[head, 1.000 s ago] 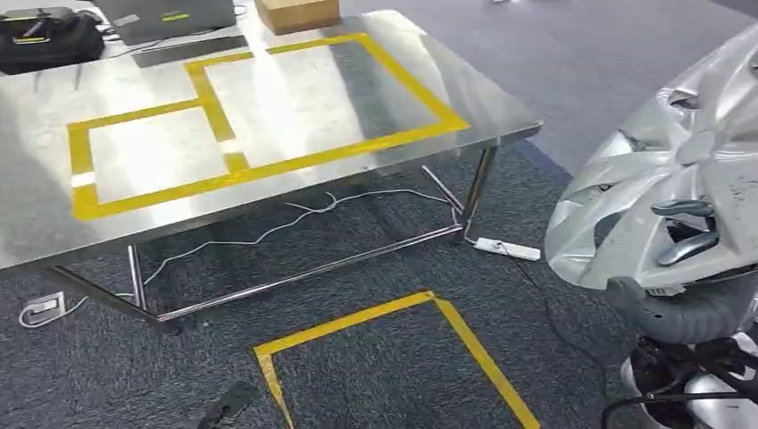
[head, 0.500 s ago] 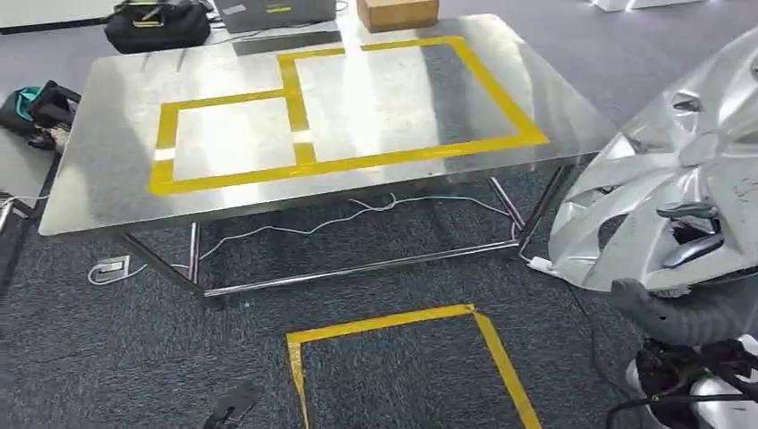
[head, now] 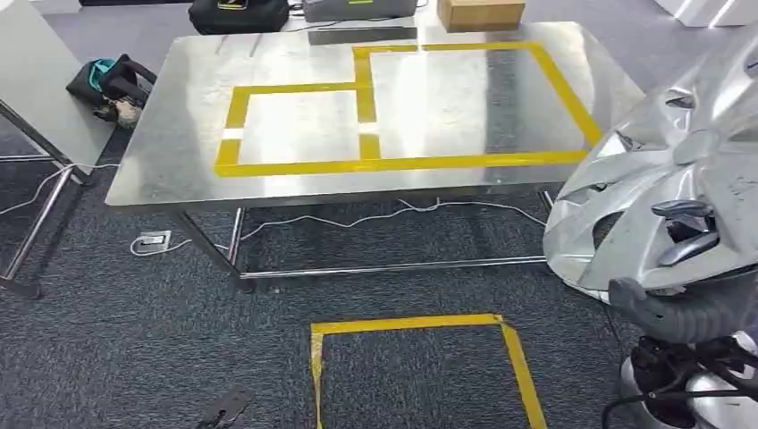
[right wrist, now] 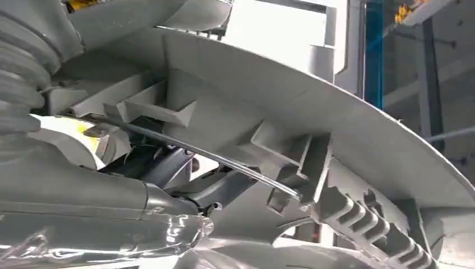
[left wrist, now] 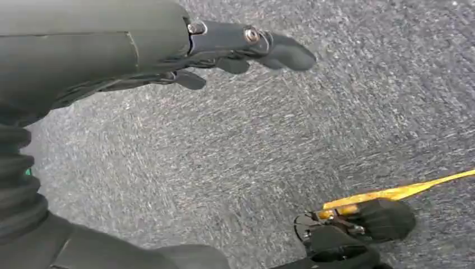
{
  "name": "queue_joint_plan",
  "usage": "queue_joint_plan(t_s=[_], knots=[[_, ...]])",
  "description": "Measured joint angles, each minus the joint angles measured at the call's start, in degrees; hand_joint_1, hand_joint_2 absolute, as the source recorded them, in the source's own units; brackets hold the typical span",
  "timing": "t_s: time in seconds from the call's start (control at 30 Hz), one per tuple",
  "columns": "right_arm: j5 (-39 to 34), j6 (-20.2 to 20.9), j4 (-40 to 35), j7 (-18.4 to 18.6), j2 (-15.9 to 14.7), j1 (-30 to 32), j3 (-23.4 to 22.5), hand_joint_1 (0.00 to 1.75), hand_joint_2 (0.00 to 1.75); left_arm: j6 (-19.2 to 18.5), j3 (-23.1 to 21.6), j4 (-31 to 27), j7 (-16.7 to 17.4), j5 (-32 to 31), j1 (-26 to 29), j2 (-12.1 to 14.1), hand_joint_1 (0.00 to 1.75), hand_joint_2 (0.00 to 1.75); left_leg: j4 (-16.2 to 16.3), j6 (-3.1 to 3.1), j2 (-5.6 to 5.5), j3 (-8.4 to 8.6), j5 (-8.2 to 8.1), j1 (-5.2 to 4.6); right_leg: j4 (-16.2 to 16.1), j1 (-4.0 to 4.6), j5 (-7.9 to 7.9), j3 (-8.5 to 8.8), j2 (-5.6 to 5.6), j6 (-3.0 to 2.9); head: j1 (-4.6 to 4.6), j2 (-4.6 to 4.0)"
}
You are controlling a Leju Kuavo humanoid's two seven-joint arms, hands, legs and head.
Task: Take the parts from the cabinet and place them on the table.
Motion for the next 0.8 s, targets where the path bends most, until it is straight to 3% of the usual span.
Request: queue_joint_plan(t_s=[0.13, 0.33, 0.7, 0.8], knots=[[-0.44, 0.24, 0.0, -0.11, 0.0, -0.03, 0.0, 1.75, 1.75, -1.01, 0.72, 0.0, 0.0, 0.57, -0.15, -0.26, 0.0, 1.75, 0.0, 0.36, 0.0, 0.06, -0.13, 0.0, -0.86, -0.01, 0.43, 0.44, 0.06, 0.69, 0.02, 0.0], [-0.55, 0.31, 0.0, -0.15, 0.0, -0.31, 0.0, 1.75, 1.75, -2.24, 1.29, 0.0, -0.59, 1.42, -0.13, -0.22, 0.0, 1.75, 0.01, 0.8, 0.0, 0.09, -0.09, -0.13, -1.1, -0.14, 0.69, 0.53, 0.06, 1.26, 0.0, 0.0], [9.09, -3.67, 0.15, 0.39, -2.8, 2.09, -1.07, 1.75, 1.75, -5.99, 3.72, 0.0, -7.94, 3.13, 0.07, -0.31, 0.0, 1.75, 0.07, 1.05, 0.02, 0.17, -0.02, -0.2, -1.06, -0.22, 0.78, 0.52, 0.11, 1.5, 0.0, 0.0], [9.38, -4.26, -0.66, 0.39, -3.98, 3.02, -2.03, 1.75, 1.75, -5.88, 4.09, 0.0, -8.7, 3.19, 0.2, -0.22, 0.0, 1.75, 0.08, 1.5, 0.01, 0.16, -0.3, -0.45, -1.12, -0.43, 0.69, 0.55, 0.1, 1.79, -0.02, 0.0]])
